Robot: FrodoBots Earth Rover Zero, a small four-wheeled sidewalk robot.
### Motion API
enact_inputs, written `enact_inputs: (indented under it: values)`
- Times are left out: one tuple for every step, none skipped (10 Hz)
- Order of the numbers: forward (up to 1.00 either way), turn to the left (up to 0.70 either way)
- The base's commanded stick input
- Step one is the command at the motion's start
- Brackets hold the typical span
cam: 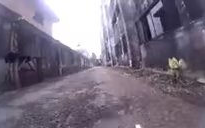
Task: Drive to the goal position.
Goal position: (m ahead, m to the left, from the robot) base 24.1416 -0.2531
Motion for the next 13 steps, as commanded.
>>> enact_inputs:
  values:
    - [0.7, 0.0]
    - [0.7, 0.0]
    - [0.7, 0.0]
    - [0.7, 0.0]
    - [0.7, 0.0]
    - [0.7, 0.0]
    - [0.7, 0.0]
    - [0.7, 0.0]
    - [0.7, 0.0]
    - [0.7, 0.0]
    - [0.7, 0.0]
    - [0.7, 0.0]
    - [0.7, 0.0]
